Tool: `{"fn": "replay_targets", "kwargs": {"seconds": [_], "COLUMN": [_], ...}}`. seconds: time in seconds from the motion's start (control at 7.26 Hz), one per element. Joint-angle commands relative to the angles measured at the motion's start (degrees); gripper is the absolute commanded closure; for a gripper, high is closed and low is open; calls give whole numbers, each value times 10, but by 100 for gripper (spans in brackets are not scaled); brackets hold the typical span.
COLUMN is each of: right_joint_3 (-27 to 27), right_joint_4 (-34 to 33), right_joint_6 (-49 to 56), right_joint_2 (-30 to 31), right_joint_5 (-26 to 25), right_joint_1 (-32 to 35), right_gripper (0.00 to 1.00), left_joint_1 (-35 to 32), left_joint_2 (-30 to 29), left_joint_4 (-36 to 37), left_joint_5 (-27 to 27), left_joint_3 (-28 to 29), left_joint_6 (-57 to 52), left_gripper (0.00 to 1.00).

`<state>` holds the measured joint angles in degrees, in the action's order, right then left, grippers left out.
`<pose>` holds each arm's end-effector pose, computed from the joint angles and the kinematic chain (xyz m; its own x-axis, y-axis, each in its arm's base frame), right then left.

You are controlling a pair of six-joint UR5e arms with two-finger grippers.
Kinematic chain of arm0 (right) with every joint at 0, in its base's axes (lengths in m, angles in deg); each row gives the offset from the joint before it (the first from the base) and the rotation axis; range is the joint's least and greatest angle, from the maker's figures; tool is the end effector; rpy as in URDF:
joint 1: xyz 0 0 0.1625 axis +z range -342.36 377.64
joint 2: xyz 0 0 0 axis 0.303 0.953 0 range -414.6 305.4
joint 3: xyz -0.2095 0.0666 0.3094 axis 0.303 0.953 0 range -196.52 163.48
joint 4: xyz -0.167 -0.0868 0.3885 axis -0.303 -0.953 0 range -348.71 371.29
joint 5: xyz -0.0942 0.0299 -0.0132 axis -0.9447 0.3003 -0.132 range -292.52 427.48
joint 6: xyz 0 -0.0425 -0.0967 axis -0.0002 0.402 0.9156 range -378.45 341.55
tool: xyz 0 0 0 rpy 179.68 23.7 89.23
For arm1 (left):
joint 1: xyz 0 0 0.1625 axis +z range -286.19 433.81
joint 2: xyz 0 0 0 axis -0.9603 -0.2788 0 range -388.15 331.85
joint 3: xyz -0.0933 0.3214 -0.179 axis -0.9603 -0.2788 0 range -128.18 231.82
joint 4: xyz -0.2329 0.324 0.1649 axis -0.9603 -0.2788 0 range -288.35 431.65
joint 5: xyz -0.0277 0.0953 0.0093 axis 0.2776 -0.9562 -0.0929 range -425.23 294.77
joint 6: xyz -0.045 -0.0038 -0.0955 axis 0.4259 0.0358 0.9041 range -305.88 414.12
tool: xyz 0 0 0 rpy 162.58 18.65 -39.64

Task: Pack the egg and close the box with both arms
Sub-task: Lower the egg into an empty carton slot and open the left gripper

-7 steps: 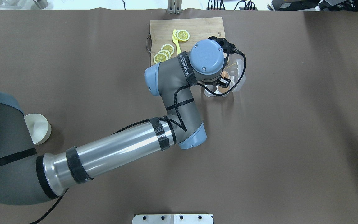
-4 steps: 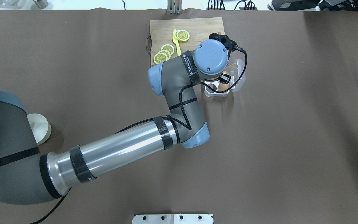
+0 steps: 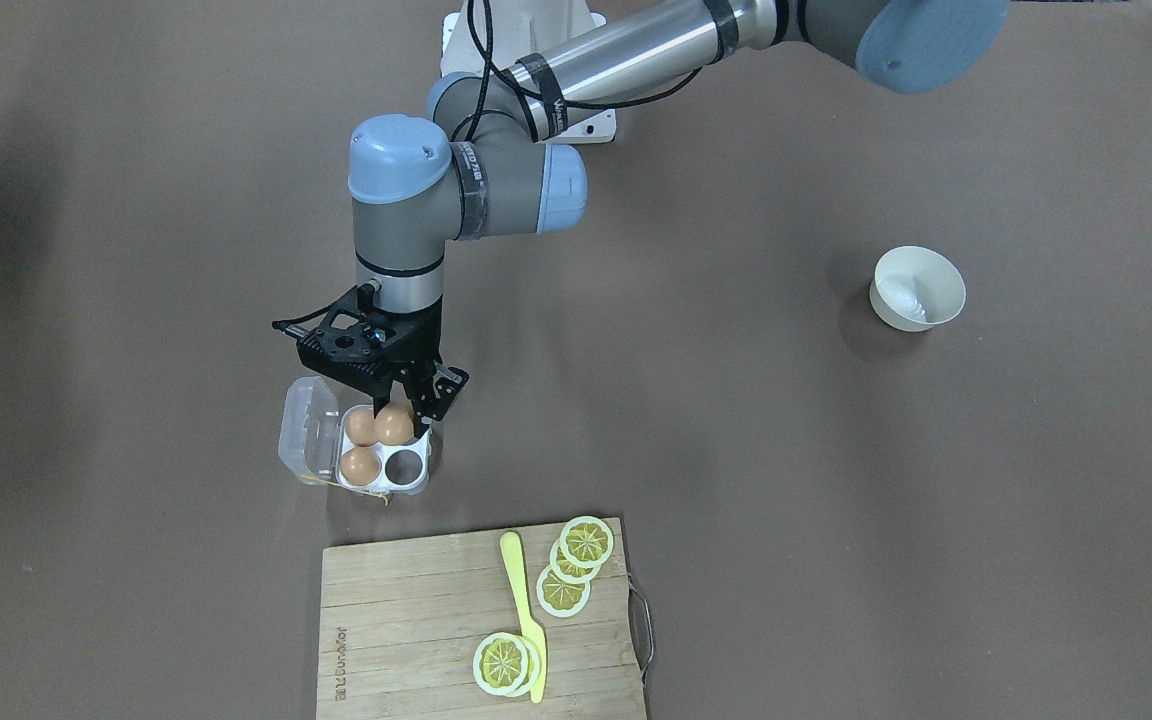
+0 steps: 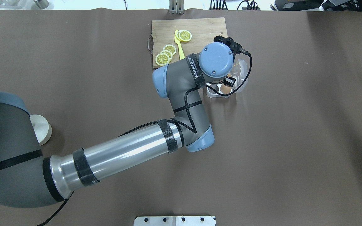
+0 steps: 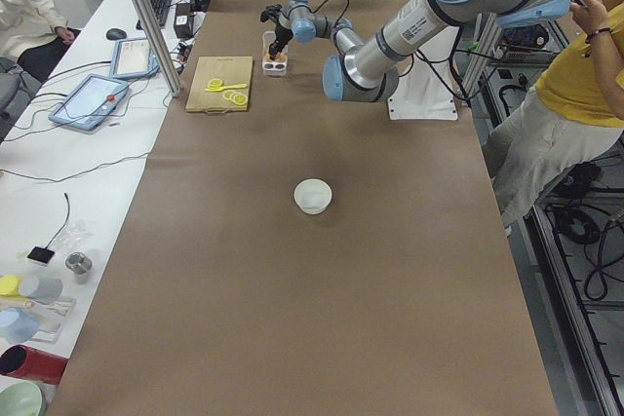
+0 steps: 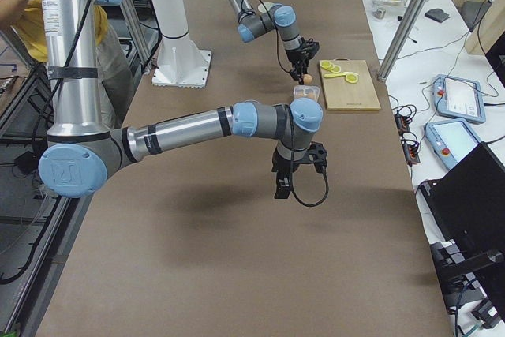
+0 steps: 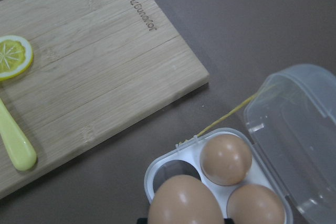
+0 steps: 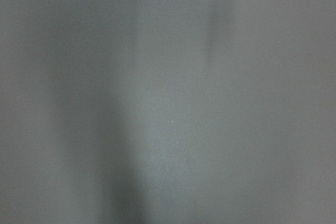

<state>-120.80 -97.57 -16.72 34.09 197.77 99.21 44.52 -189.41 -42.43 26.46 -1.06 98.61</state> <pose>-0.0088 -0.5032 0.5177 0.7552 -0.1049 0.6470 0.1691 0.9849 -0.0377 0.6702 -0.5253 0.0247 0.6551 0.4501 -0.6069 -0.0003 0.8033 0.5955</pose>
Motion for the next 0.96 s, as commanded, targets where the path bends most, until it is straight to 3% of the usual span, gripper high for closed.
{"fn": "replay_targets", "kwargs": {"seconds": [0.0,0.14,0.28,0.55,0.69,0.83], "right_joint_3": [0,0,1,1,0,0], "right_joint_4": [0,0,0,0,0,0], "right_joint_6": [0,0,0,0,0,-1], "right_joint_2": [0,-1,-1,0,0,0], "right_joint_5": [0,0,1,1,1,1], "right_joint_1": [0,0,0,0,0,0], "right_gripper": [0,0,0,0,0,0], "left_joint_1": [6,8,9,8,8,8], "left_joint_2": [-4,-4,-4,-3,-4,-4], "left_joint_4": [0,0,0,1,1,1], "left_joint_5": [-2,-2,-2,-8,-15,-15], "left_joint_3": [1,1,1,1,1,1], "left_joint_6": [2,2,3,3,4,4], "left_gripper": [68,67,59,25,13,13]}}
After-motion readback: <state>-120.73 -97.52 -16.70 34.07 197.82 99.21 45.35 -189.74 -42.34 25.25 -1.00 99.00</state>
